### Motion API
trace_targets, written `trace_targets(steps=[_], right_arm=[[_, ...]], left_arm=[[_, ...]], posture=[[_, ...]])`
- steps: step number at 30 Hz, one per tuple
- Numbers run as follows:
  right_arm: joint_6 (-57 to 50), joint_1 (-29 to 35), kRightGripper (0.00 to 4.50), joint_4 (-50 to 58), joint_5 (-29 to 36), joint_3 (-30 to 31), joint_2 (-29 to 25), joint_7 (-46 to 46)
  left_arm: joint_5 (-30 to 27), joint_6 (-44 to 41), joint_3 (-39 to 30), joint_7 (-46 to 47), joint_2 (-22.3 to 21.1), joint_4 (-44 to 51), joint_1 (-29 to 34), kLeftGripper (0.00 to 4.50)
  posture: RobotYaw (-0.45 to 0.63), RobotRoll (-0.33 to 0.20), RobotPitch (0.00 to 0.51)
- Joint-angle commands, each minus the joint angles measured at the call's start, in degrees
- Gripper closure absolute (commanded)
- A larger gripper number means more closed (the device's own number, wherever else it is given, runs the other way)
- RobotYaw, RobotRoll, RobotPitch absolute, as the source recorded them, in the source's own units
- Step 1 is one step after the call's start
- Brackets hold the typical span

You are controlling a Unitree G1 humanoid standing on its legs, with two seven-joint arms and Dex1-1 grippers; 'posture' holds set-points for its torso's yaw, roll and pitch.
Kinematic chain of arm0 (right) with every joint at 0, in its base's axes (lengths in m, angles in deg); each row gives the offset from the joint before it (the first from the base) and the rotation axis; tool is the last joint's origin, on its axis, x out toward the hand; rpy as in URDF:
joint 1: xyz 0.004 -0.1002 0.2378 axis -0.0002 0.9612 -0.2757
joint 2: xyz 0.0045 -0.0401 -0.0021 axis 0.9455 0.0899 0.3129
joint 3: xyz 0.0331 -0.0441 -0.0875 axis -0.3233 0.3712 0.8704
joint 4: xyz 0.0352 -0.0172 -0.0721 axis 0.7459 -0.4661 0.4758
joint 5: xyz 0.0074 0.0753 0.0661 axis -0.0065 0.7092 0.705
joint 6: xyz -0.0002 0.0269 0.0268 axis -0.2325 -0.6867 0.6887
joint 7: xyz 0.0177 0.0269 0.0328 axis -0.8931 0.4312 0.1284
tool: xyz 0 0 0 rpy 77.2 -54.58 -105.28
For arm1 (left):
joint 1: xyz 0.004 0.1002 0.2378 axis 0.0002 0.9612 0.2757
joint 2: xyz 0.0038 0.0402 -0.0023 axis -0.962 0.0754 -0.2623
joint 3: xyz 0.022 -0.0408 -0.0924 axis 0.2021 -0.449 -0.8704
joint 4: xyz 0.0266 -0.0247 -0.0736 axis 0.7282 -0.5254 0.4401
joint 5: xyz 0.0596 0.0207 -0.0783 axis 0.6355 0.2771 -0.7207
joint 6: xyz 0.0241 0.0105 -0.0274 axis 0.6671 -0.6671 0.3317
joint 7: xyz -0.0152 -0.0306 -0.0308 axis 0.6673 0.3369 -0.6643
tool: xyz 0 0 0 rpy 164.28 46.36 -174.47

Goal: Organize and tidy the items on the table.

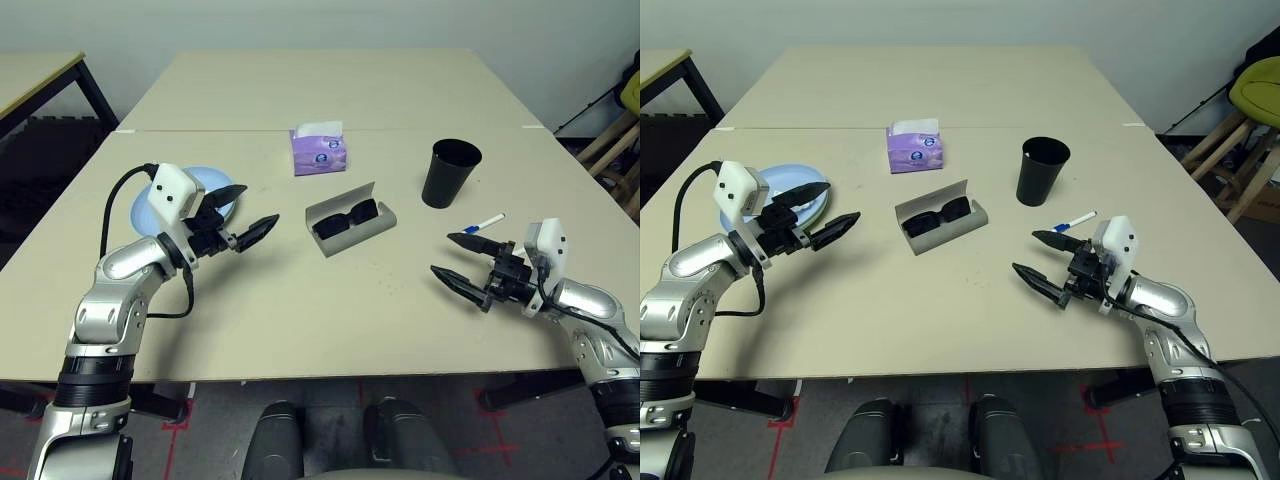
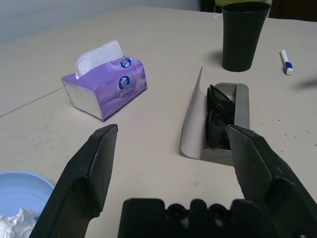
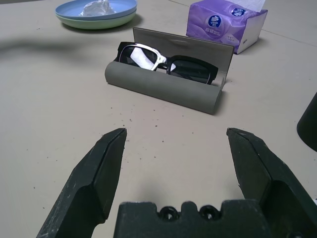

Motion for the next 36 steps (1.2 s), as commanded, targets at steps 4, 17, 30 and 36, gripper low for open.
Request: trace_targets(steps=[4,17,30,36], right_arm=[[0.67,0.29,0.02,-0.15,1.08,-1.06,0.59,-0.09],[-0.43,-2.48,0.02,3.22,2.29,-3.69,-2.79,-0.2],[-1.64,-0.54,0.02,5.22,2.4,-3.65,-3.7,-0.52],[-2.03,-0.06,0.0,5.77,2.36,-4.02,-4.09,-0.67]], left_arm=[[2.23,1.47,1.65,-0.71,-0.53,0.15,0.74,0.0],[3.54,3.15,2.6,-0.12,0.81,-0.47,0.81,0.0],[8.5,4.63,6.43,5.37,6.24,-3.52,-2.86,0.0],[13.4,1.21,10.04,10.02,8.81,-8.23,-7.91,0.6]], posture=[[0.05,0.0,0.049],[0.03,0.0,0.053],[0.02,0.0,0.068],[0.01,0.0,0.069]])
